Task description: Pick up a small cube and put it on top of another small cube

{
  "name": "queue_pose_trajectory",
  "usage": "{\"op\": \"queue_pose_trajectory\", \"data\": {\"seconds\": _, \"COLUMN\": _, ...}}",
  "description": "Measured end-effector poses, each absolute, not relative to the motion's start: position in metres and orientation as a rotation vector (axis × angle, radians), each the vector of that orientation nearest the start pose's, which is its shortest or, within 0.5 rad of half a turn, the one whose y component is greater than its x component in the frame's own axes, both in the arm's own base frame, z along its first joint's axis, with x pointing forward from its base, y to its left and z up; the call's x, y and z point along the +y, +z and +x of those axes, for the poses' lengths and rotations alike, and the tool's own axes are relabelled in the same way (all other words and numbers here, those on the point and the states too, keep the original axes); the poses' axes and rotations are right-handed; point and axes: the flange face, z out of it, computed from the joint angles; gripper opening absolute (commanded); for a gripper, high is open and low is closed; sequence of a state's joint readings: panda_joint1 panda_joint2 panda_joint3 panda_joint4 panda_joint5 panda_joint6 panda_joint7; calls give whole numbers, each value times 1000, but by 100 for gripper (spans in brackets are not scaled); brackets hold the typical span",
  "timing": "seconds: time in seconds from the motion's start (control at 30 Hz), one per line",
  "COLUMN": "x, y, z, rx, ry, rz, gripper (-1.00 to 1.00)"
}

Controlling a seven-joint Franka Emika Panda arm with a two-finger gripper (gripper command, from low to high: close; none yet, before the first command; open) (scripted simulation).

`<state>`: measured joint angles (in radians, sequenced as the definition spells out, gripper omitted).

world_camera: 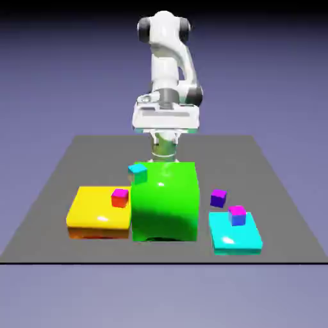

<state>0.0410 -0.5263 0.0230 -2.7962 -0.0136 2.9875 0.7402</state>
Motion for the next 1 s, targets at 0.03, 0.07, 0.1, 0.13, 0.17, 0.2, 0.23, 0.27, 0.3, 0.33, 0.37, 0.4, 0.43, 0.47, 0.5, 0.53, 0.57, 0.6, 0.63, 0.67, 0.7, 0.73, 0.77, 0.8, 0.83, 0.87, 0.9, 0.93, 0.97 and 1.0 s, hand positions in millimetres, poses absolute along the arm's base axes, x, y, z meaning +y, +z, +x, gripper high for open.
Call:
{"op": "queue_pose_trajectory", "data": {"seconds": 0.03, "x": 44, "y": 426, "z": 399, "rx": 830, "ry": -873, "rz": -2647, "gripper": 0}}
{"op": "queue_pose_trajectory", "data": {"seconds": 0.07, "x": 62, "y": 411, "z": 401, "rx": 773, "ry": -796, "rz": -2717, "gripper": 0}}
{"op": "queue_pose_trajectory", "data": {"seconds": 0.1, "x": 80, "y": 396, "z": 401, "rx": 713, "ry": -719, "rz": -2784, "gripper": 0}}
{"op": "queue_pose_trajectory", "data": {"seconds": 0.13, "x": 98, "y": 381, "z": 400, "rx": 650, "ry": -640, "rz": -2850, "gripper": 0}}
{"op": "queue_pose_trajectory", "data": {"seconds": 0.17, "x": 116, "y": 366, "z": 398, "rx": 585, "ry": -562, "rz": -2912, "gripper": 0}}
{"op": "queue_pose_trajectory", "data": {"seconds": 0.2, "x": 133, "y": 351, "z": 394, "rx": 517, "ry": -483, "rz": -2972, "gripper": 0}}
{"op": "queue_pose_trajectory", "data": {"seconds": 0.23, "x": 150, "y": 336, "z": 389, "rx": 446, "ry": -404, "rz": -3030, "gripper": 0}}
{"op": "queue_pose_trajectory", "data": {"seconds": 0.27, "x": 166, "y": 321, "z": 382, "rx": 372, "ry": -325, "rz": -3084, "gripper": 0}}
{"op": "queue_pose_trajectory", "data": {"seconds": 0.3, "x": 182, "y": 306, "z": 374, "rx": 296, "ry": -245, "rz": -3136, "gripper": 0}}
{"op": "queue_pose_trajectory", "data": {"seconds": 0.33, "x": 197, "y": 291, "z": 365, "rx": 217, "ry": -166, "rz": -3185, "gripper": 0}}
{"op": "queue_pose_trajectory", "data": {"seconds": 0.37, "x": 211, "y": 277, "z": 355, "rx": 137, "ry": -87, "rz": -3231, "gripper": 0}}
{"op": "queue_pose_trajectory", "data": {"seconds": 0.4, "x": 225, "y": 263, "z": 344, "rx": 50, "ry": -8, "rz": -3273, "gripper": 0}}
{"op": "queue_pose_trajectory", "data": {"seconds": 0.43, "x": 245, "y": 250, "z": 326, "rx": -75, "ry": 68, "rz": -3313, "gripper": 0}}
{"op": "queue_pose_trajectory", "data": {"seconds": 0.47, "x": 249, "y": 237, "z": 319, "rx": -125, "ry": 150, "rz": -3349, "gripper": 0}}
{"op": "queue_pose_trajectory", "data": {"seconds": 0.5, "x": 256, "y": 224, "z": 308, "rx": -197, "ry": 230, "rz": -3382, "gripper": 0}}
{"op": "queue_pose_trajectory", "data": {"seconds": 0.53, "x": 275, "y": 212, "z": 286, "rx": -342, "ry": 301, "rz": -3409, "gripper": 0}}
{"op": "queue_pose_trajectory", "data": {"seconds": 0.57, "x": 280, "y": 200, "z": 274, "rx": -415, "ry": 382, "rz": -3435, "gripper": 0}}
{"op": "queue_pose_trajectory", "data": {"seconds": 0.6, "x": 288, "y": 189, "z": 259, "rx": -511, "ry": 459, "rz": -3456, "gripper": 0}}
{"op": "queue_pose_trajectory", "data": {"seconds": 0.63, "x": 295, "y": 178, "z": 243, "rx": -612, "ry": 534, "rz": -3473, "gripper": 0}}
{"op": "queue_pose_trajectory", "data": {"seconds": 0.67, "x": 296, "y": 176, "z": 241, "rx": -626, "ry": 544, "rz": -3475, "gripper": 0}}
{"op": "queue_pose_trajectory", "data": {"seconds": 0.7, "x": 296, "y": 176, "z": 241, "rx": -626, "ry": 544, "rz": -3475, "gripper": 0}}
{"op": "queue_pose_trajectory", "data": {"seconds": 0.73, "x": 291, "y": 162, "z": 240, "rx": -625, "ry": 541, "rz": -3477, "gripper": 0}}
{"op": "queue_pose_trajectory", "data": {"seconds": 0.77, "x": 286, "y": 148, "z": 238, "rx": -624, "ry": 540, "rz": -3478, "gripper": 0}}
{"op": "queue_pose_trajectory", "data": {"seconds": 0.8, "x": 281, "y": 133, "z": 235, "rx": -625, "ry": 540, "rz": -3478, "gripper": 0}}
{"op": "queue_pose_trajectory", "data": {"seconds": 0.83, "x": 276, "y": 120, "z": 232, "rx": -626, "ry": 542, "rz": -3476, "gripper": 0}}
{"op": "queue_pose_trajectory", "data": {"seconds": 0.87, "x": 273, "y": 113, "z": 230, "rx": -626, "ry": 544, "rz": -3475, "gripper": -100}}
{"op": "queue_pose_trajectory", "data": {"seconds": 0.9, "x": 273, "y": 113, "z": 230, "rx": -626, "ry": 544, "rz": -3475, "gripper": -100}}
{"op": "queue_pose_trajectory", "data": {"seconds": 0.93, "x": 273, "y": 113, "z": 230, "rx": -626, "ry": 545, "rz": -3475, "gripper": -100}}
{"op": "queue_pose_trajectory", "data": {"seconds": 0.97, "x": 279, "y": 127, "z": 234, "rx": -624, "ry": 544, "rz": -3476, "gripper": -100}}
{"op": "queue_pose_trajectory", "data": {"seconds": 1.0, "x": 284, "y": 141, "z": 237, "rx": -623, "ry": 543, "rz": -3477, "gripper": -100}}
